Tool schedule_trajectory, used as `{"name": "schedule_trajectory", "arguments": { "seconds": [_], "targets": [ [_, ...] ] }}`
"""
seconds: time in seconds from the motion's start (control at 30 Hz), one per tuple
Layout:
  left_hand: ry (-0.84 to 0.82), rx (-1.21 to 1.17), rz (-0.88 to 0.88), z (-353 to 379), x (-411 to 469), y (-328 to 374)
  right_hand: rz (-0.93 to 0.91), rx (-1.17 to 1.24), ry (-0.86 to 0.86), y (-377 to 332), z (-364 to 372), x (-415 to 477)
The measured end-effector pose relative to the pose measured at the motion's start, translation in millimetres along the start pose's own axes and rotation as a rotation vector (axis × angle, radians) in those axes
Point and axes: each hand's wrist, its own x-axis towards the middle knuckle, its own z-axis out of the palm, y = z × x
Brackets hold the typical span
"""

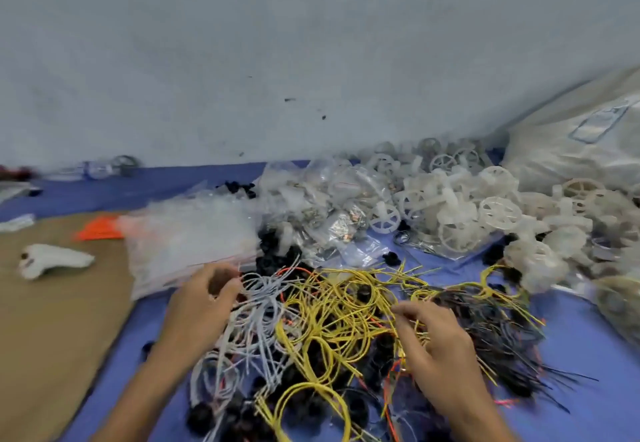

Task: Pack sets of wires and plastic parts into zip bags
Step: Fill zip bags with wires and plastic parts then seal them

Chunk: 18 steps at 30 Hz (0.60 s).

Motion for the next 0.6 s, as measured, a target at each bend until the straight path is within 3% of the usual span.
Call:
{"name": "schedule_trajectory", "arguments": {
  "seconds": [0.13,0.27,0.33,0.6],
  "targets": [
    [0.01,0.362,0.004,-18,55,-28,-0.089,-0.284,-0.096,2,29,-5],
    [-0.191,0.673,-0.094,-24,93,-54,-0.11,-0.289,-0.047,10,34,-8],
    [-0.208,0.687,-0.103,-17,100,-60,-0.095,-0.275,-0.014,10,35,-8],
    [-0.026,0.591,-0.038,-15,107,-70,-0.102,-0.252,-0.03,10,34,-5]
  ]
}}
